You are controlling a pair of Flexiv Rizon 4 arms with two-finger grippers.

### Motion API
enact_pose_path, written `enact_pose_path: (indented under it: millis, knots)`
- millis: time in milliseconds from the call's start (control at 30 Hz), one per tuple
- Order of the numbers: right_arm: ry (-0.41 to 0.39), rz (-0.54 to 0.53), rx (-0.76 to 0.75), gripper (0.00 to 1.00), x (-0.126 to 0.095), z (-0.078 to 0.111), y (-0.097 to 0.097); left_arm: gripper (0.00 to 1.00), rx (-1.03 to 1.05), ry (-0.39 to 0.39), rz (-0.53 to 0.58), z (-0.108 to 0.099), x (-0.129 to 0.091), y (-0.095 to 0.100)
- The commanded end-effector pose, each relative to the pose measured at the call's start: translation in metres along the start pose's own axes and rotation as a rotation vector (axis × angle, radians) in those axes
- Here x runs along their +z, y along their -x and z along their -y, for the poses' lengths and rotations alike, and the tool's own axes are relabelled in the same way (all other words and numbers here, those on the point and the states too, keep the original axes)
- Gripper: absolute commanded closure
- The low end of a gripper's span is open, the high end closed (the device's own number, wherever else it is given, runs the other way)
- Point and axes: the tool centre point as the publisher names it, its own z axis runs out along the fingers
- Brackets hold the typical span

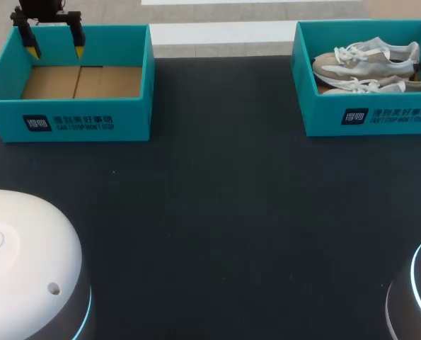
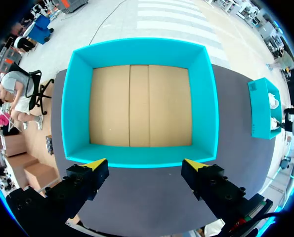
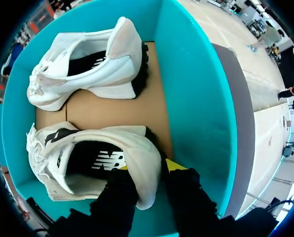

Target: Take the shoe out of the shoebox, open the shoe tongue, remove and reinsert the insole, then place the shoe into the shoebox

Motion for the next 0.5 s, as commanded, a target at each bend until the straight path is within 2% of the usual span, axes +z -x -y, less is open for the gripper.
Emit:
enact_pose_path:
  millis: [33, 133, 233, 300, 500]
  knots:
    - [-0.015, 0.020, 0.009, 1.00, 0.001, -0.005, -0.004, 0.00, 0.000, 0.000, 0.001, 0.000, 0.000, 0.000]
    - [-0.027, 0.031, 0.023, 1.00, -0.015, -0.005, 0.001, 0.00, 0.000, 0.000, 0.001, 0.000, 0.000, 0.000]
    - [-0.035, 0.091, 0.011, 1.00, -0.035, -0.005, 0.002, 0.00, 0.000, 0.000, 0.001, 0.000, 0.000, 0.000]
    - [-0.022, 0.060, 0.021, 1.00, -0.048, -0.004, 0.003, 0.00, 0.000, 0.000, 0.001, 0.000, 0.000, 0.000]
    - [-0.022, 0.086, 0.023, 1.00, -0.097, -0.003, 0.004, 0.00, 0.000, 0.000, 0.001, 0.000, 0.000, 0.000]
